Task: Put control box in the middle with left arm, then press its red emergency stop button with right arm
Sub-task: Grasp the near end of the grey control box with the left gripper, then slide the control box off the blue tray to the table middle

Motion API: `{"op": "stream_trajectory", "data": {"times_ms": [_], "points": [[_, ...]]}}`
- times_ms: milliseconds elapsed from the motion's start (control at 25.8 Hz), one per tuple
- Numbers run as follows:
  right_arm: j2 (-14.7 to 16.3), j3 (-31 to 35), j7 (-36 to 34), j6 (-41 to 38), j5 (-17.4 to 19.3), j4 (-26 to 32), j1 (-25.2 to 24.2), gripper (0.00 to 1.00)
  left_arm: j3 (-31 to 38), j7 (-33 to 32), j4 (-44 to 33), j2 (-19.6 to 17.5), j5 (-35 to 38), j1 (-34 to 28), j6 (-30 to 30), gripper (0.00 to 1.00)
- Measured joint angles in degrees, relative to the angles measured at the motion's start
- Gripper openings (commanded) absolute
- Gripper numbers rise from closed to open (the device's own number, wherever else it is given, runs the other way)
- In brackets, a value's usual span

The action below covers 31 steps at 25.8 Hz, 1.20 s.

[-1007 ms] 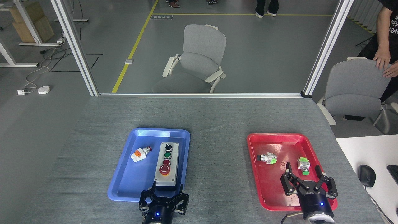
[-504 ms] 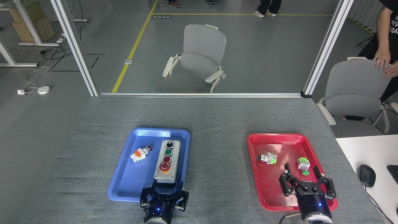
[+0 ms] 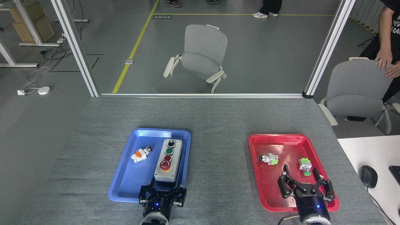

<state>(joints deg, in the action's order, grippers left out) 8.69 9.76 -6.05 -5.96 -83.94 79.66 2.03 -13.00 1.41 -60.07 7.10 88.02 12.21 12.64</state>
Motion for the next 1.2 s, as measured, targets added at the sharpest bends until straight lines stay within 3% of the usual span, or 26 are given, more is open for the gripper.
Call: {"op": "stream_trajectory", "data": {"times_ms": [581,736,852,1046,1123,1201], "points": [[-0.3,0.0,0.0,0.0,-0.3,0.1,-0.5,0.98,1.5,0.7,9.4,0.0,-2.9,6.9,-0.3,0.98],[-0.2,0.0,0.0,-0.1,-0.3,0.1,-0.5,0.98,1.5,1.0,12.1,-0.1,-5.6,9.3,-0.3,0.92],[-0.2,0.0,0.1,-0.1,-0.3,0.1,-0.5,0.98,1.5,1.1,13.8,-0.1,-6.4,10.9,-0.3,0.78],[-0.2,0.0,0.2,-0.2,-0.3,0.1,-0.5,0.98,1.4,1.3,15.3,-0.5,-6.7,12.7,-0.9,0.39],[-0.1,0.0,0.2,-0.2,-0.3,0.1,-0.5,0.98,1.4,1.3,15.5,-0.7,-6.7,12.8,-1.0,0.3],[0.0,0.0,0.1,-0.4,-0.3,0.1,-0.5,0.98,1.4,1.3,15.5,-0.9,-6.7,12.9,-1.2,0.08]]}}
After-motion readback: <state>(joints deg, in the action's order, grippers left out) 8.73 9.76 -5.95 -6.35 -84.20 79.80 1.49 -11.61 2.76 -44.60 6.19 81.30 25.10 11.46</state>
